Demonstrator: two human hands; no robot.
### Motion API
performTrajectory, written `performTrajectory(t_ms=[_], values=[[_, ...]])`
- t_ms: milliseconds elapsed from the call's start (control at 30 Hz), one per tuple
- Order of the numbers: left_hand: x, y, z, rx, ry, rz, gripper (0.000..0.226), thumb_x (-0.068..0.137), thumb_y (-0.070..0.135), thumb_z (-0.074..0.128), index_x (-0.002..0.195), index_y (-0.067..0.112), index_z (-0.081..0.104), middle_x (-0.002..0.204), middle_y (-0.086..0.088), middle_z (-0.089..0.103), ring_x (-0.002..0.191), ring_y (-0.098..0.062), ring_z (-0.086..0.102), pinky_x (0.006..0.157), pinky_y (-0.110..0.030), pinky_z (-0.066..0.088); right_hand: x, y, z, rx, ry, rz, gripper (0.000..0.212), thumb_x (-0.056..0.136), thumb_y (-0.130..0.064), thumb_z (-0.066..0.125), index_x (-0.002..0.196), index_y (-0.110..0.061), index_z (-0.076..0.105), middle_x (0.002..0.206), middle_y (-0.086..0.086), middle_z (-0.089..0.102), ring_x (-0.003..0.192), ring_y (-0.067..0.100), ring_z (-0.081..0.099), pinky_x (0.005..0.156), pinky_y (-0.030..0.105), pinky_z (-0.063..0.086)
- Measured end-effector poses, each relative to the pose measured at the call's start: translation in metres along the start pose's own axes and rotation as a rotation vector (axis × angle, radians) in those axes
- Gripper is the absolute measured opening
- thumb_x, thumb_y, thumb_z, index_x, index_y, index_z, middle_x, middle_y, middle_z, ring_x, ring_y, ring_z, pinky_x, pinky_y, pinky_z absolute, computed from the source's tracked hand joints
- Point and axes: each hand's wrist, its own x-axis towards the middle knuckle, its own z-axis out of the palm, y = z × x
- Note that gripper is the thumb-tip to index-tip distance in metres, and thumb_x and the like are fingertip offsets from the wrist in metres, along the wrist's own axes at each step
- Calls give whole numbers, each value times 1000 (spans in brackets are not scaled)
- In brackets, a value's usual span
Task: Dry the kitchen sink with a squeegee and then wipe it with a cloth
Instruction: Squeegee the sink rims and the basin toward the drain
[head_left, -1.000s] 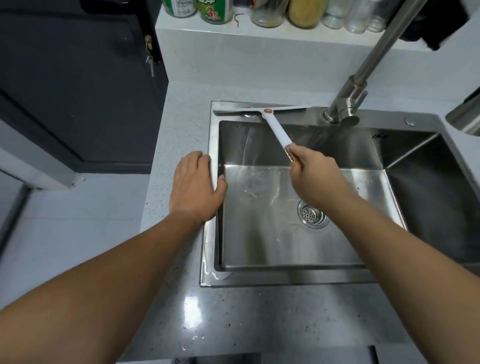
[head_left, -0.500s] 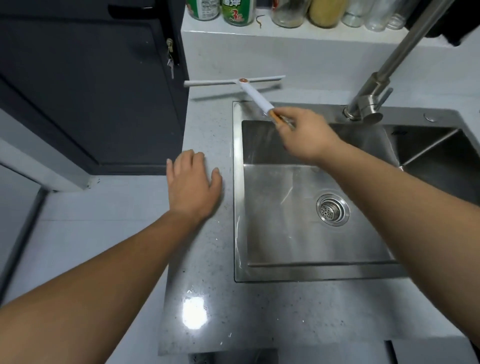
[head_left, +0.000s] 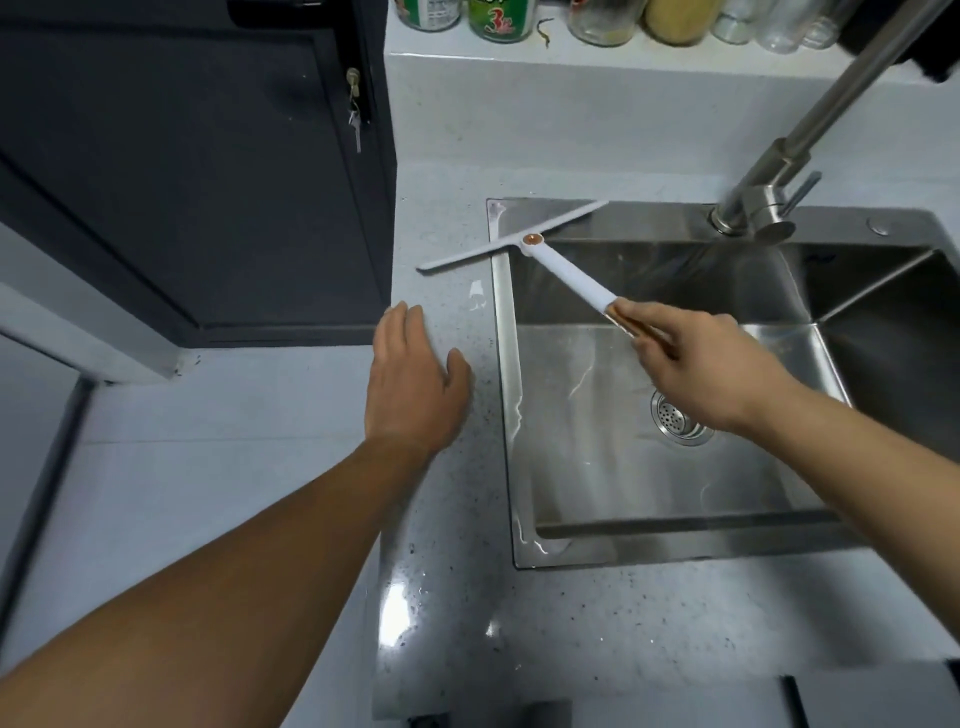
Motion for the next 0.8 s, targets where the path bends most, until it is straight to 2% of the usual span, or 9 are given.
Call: performTrajectory(t_ms=[100, 167, 233, 367, 433, 500, 600, 667, 800], values=[[0, 1, -1, -72, 3, -22, 68, 99, 39, 38, 157, 10, 16, 166, -7, 16, 153, -22, 12, 123, -44, 22, -26, 16, -20, -58, -68, 50, 42, 96, -37, 52, 136, -50, 52, 94, -4, 73, 84, 24, 66, 74, 43, 55], [0, 1, -2, -86, 2, -24, 68, 99, 38, 39, 156, 9, 16, 166, -8, 16, 153, -22, 11, 123, -43, 21, -36, 22, -35, -36, -63, 55, 41, 94, -39, 55, 133, -52, 55, 85, -10, 72, 71, 9, 64, 67, 35, 54], [2, 1, -1, -91, 9, -23, 68, 99, 38, 40, 156, 9, 17, 166, -8, 16, 153, -22, 11, 123, -41, 20, -29, 21, -44, 42, 6, 44, 40, 93, -38, 57, 131, -51, 57, 85, -9, 72, 69, 8, 64, 65, 29, 49], [1, 1, -1, -149, 31, -49, 68, 99, 35, 39, 157, 10, 15, 166, -8, 14, 153, -22, 9, 120, -38, 20, 29, -18, -29, 111, 69, -31, 41, 97, -38, 52, 137, -42, 55, 110, -3, 71, 97, 22, 65, 79, 23, 39], [0, 1, -2, -187, 44, -56, 67, 99, 32, 39, 156, 10, 15, 166, -8, 15, 153, -22, 10, 120, -39, 22, 58, -44, -12, 133, 25, -56, 39, 99, -38, 49, 137, -41, 55, 106, -1, 72, 80, 23, 66, 67, 23, 46], [0, 1, -2, -231, 57, -64, 65, 98, 30, 39, 156, 10, 15, 165, -8, 16, 152, -23, 13, 119, -39, 23, 76, -59, 4, 185, -70, -31, 36, 100, -37, 45, 135, -44, 54, 84, 1, 67, 54, 20, 63, 42, 26, 49], [0, 0, -3, -283, 80, -90, 63, 99, 28, 40, 155, 13, 16, 164, -7, 18, 151, -23, 17, 116, -38, 25, 81, -59, 17, 239, -177, 6, 38, 101, -31, 47, 137, -41, 50, 82, 4, 62, 46, 17, 59, 35, 23, 45], [1, -1, -2, -317, 95, -111, 62, 99, 27, 40, 155, 13, 16, 164, -7, 19, 151, -23, 18, 115, -36, 25, 76, -56, 17, 197, -154, -26, 39, 101, -26, 49, 137, -37, 52, 92, 4, 64, 56, 18, 57, 40, 23, 44], [0, -2, -4, -399, 143, -149, 64, 99, 28, 38, 156, 11, 15, 164, -8, 20, 151, -23, 18, 109, -29, 21, 55, -39, 1, 107, -70, -67, 36, 99, -35, 52, 134, -37, 59, 112, -4, 66, 82, 21, 64, 73, 30, 51]])
